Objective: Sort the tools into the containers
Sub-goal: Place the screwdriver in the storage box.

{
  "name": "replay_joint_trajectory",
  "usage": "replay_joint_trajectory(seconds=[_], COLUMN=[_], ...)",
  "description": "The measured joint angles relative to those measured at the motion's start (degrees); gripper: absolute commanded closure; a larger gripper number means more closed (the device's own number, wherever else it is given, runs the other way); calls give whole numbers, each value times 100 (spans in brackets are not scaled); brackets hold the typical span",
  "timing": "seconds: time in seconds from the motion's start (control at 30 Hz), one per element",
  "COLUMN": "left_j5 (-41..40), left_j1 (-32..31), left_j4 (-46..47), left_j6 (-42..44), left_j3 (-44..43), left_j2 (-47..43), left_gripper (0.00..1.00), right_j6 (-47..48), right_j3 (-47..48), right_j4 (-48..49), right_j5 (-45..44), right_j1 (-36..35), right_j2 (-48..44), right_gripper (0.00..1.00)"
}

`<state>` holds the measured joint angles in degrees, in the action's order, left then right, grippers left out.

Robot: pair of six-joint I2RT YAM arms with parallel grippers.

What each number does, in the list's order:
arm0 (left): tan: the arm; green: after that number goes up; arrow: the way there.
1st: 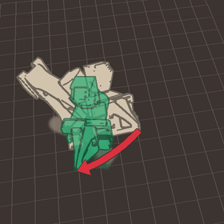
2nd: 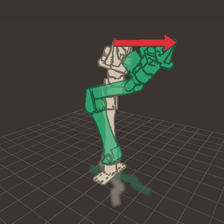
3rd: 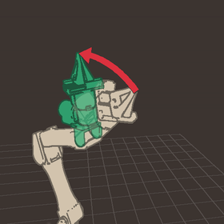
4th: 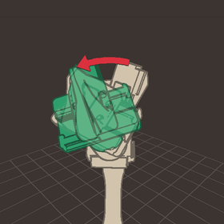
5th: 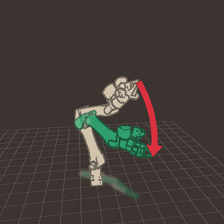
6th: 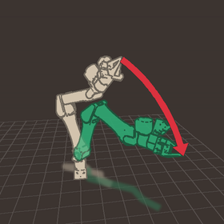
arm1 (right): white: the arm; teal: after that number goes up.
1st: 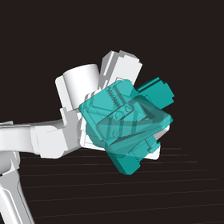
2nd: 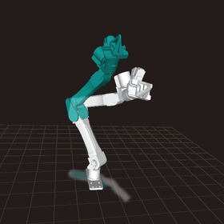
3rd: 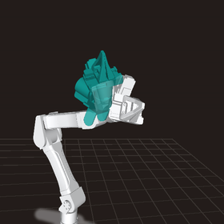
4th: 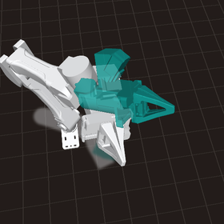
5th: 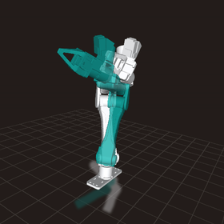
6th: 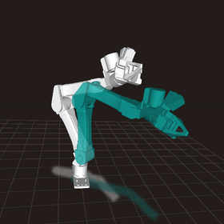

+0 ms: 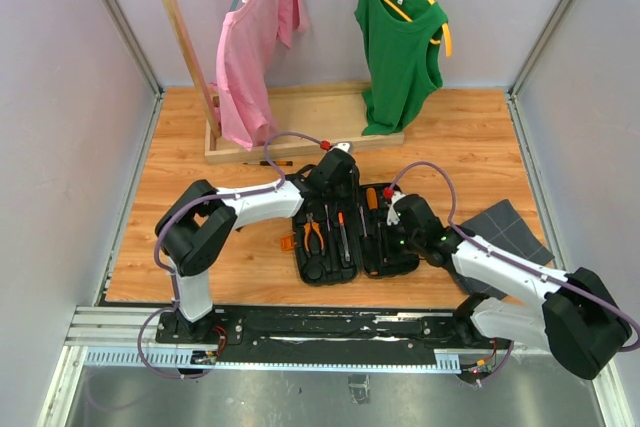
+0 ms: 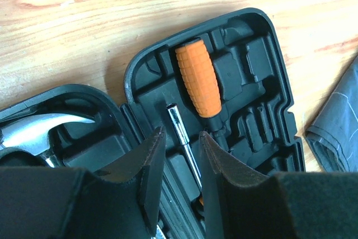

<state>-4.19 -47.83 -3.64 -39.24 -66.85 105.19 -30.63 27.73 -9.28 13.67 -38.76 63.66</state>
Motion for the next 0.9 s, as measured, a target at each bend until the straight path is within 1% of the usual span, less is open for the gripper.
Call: replay_joint_trajectory(seconds=[0.27, 0.53, 0.9], left_j5=[-4, -85, -275], left_j1=[0, -31, -81], left_j4=[-4, -181, -404], left_j6=[0, 2, 9], left_j3=[0, -205, -658], left_j2=[37, 247, 546], left_gripper=[67, 71, 83], right_j6=[22, 22, 26], right_j3=[96, 197, 264], right_j4=[-44, -151, -212], right_j5=[-20, -109, -118], right_j1=[-33, -61, -63], right_j2=[120, 208, 262], right_gripper=[72, 74, 74])
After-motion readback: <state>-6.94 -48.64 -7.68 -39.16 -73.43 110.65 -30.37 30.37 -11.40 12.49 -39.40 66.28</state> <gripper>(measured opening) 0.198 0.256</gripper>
